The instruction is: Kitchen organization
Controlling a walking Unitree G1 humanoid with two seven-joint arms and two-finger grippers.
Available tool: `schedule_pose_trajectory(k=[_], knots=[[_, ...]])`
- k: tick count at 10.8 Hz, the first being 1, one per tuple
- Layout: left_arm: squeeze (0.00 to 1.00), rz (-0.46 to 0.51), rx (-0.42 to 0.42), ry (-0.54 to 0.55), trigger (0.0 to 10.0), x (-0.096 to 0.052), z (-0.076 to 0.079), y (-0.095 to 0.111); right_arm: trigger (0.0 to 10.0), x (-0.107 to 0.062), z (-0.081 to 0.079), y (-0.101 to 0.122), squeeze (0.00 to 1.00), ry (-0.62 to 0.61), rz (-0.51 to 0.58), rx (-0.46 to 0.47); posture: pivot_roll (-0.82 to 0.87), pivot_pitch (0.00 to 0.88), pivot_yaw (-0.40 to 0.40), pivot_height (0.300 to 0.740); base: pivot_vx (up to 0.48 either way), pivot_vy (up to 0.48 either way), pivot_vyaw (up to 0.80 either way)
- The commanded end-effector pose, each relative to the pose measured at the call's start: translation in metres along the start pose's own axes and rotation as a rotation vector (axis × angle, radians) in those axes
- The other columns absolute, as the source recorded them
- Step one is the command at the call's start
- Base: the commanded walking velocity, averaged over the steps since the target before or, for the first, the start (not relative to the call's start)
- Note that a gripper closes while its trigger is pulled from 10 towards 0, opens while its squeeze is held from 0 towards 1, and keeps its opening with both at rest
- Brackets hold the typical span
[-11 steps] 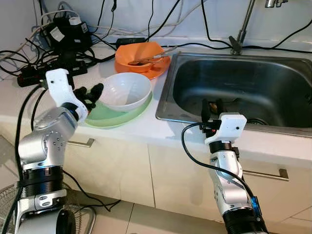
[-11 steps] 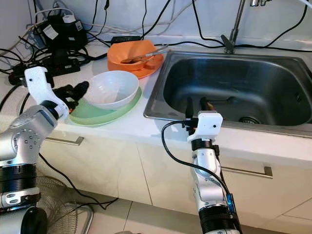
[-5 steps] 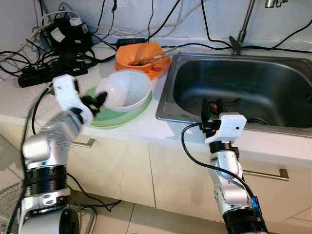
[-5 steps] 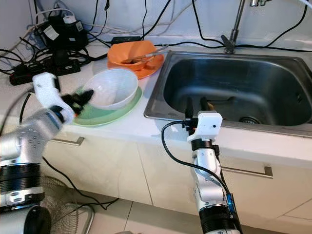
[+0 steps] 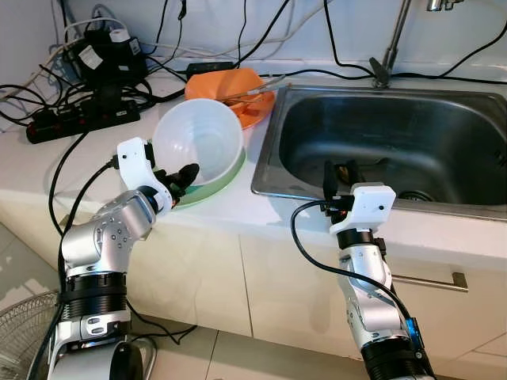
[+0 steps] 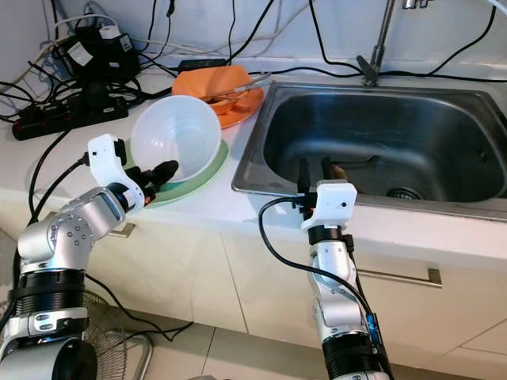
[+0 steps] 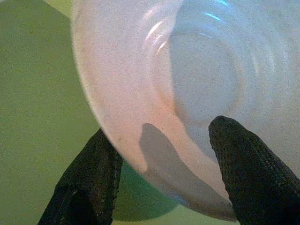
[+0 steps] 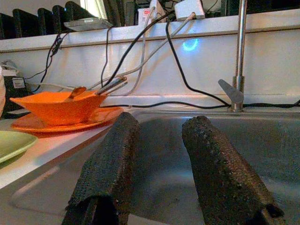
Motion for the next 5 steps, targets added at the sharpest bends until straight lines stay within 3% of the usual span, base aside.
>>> schedule_pose_trajectory(k=[1,5], knots=[[0.0,0.006,-0.009,0.013,0.0,-0.001,-0.003,-0.001,10.0,-0.002,-0.001,-0.011,0.0,0.006,-0.048,-0.002,0.04,0.0,0.111,0.74,0.0,0.0,0.0],[0.0,0.061,0.023,0.073,0.0,-0.002,-0.011,0.01,10.0,-0.001,-0.001,-0.013,0.0,0.008,-0.059,-0.007,0.05,0.0,0.094,0.74,0.0,0.0,0.0]])
Point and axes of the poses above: a point about 5 cm out from each wrist's last joint towards the gripper, its own x axis pointing out of the wrist towards the gripper, its own y axis along the axis of the wrist's last joint, z = x × y, the point moved 6 cm from there along x, pointing out of the wrist towards the gripper, and after that the axes turned 6 degrees about x, right-handed, at the moved point
